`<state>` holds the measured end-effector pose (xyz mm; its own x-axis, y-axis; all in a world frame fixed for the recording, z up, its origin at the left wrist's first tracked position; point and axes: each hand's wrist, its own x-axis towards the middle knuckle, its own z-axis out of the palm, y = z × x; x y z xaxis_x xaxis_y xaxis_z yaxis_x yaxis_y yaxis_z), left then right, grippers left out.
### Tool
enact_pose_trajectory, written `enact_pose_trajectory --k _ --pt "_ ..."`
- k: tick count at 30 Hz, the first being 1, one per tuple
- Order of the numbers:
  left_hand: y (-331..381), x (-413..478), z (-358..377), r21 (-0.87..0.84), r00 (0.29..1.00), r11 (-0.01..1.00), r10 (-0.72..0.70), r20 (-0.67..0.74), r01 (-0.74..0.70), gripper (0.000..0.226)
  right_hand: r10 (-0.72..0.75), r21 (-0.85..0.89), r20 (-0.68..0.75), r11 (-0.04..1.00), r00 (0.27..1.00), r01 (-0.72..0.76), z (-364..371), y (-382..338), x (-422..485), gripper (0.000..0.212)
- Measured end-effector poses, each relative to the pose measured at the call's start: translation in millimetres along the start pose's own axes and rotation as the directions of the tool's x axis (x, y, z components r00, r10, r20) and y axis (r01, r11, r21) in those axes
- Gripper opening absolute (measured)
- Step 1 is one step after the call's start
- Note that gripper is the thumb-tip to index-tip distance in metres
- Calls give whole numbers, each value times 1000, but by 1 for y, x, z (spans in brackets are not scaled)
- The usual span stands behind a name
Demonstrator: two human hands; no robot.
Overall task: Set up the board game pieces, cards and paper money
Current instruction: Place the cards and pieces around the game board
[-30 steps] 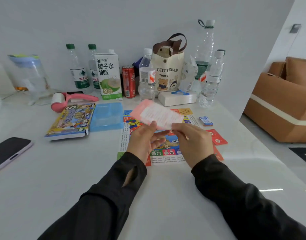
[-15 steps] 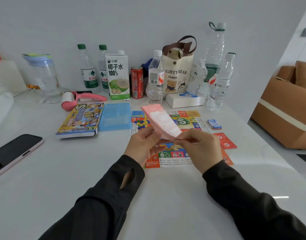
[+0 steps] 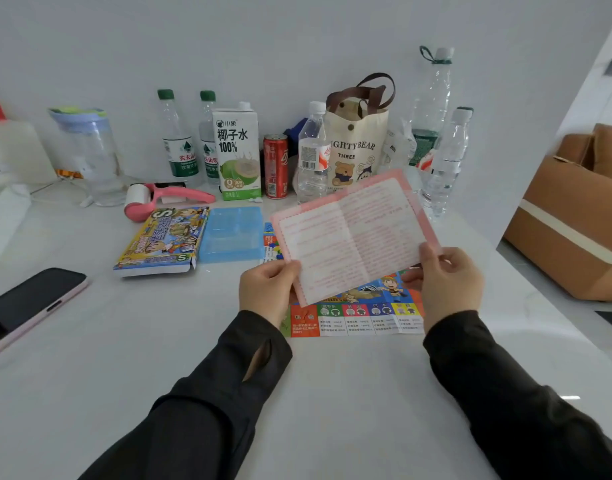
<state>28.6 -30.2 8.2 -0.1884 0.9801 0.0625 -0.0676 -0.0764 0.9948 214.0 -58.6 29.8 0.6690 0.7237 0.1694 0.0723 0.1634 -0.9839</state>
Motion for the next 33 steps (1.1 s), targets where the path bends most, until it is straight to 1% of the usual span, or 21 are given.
enact_pose_trajectory --k 1,3,5,8,11,13,14,16,18,19,20,21,22,23,24,26,28,29,31,32,33 --pt "0 -1 0 50 999 998 37 -3 -37 24 69 26 -4 997 998 -69 -1 2 2 21" --pt "0 -3 1 138 996 986 91 8 -91 23 161 64 -1 985 987 -160 -2 5 2 20" --pt "1 -5 1 206 993 972 116 17 -117 22 187 85 6 979 982 -187 -1 3 2 19" --pt "2 -5 0 203 994 973 104 15 -105 25 261 208 55 941 964 -267 -2 -2 4 20" --pt "3 -5 -1 169 997 982 80 21 -82 23 338 395 199 831 920 -391 -4 -6 5 20" --pt "4 -5 -1 166 997 983 67 31 -72 23 319 469 313 767 895 -438 -5 -5 8 19" --pt "4 -5 -1 168 998 983 62 33 -67 23 298 478 370 751 880 -455 -5 -5 9 17" --pt "4 -5 0 183 998 981 64 27 -68 23 245 483 521 706 818 -518 -5 -4 9 9" --pt "5 -6 0 206 998 976 66 25 -70 23 197 459 666 652 719 -603 -5 -3 7 28" --pt "5 -7 0 213 998 975 62 27 -66 23 188 419 718 653 670 -631 -5 -4 5 36" --pt "5 -7 0 217 998 974 57 31 -62 23 196 359 737 698 647 -620 -5 -2 6 48" --pt "5 -8 0 218 998 974 55 38 -62 23 205 283 743 766 637 -578 -5 -3 5 51" --pt "6 -9 0 217 998 974 50 49 -60 22 215 218 717 834 663 -507 -4 1 6 46" --pt "7 -9 1 205 997 977 44 63 -56 22 220 176 695 871 685 -458 -2 1 5 39" --pt "8 -10 1 175 996 983 35 85 -50 21 210 148 671 902 711 -406 -1 3 6 34" --pt "11 -15 3 87 989 996 23 149 -36 19 204 113 672 921 711 -372 0 3 3 17" --pt "13 -18 5 48 980 998 20 200 -30 19 235 98 675 911 699 -401 -1 3 0 35" --pt "13 -19 6 15 978 1000 13 208 -17 22 247 104 658 906 711 -411 -2 1 -1 35" --pt "13 -19 8 -120 974 989 -53 219 81 31 254 77 585 928 770 -364 -3 -1 1 21" --pt "14 -18 8 -181 967 974 -89 237 134 36 251 51 539 943 804 -329 -3 0 3 16" --pt "14 -16 8 -206 960 965 -106 258 162 40 243 20 494 957 835 -291 -3 0 3 15"
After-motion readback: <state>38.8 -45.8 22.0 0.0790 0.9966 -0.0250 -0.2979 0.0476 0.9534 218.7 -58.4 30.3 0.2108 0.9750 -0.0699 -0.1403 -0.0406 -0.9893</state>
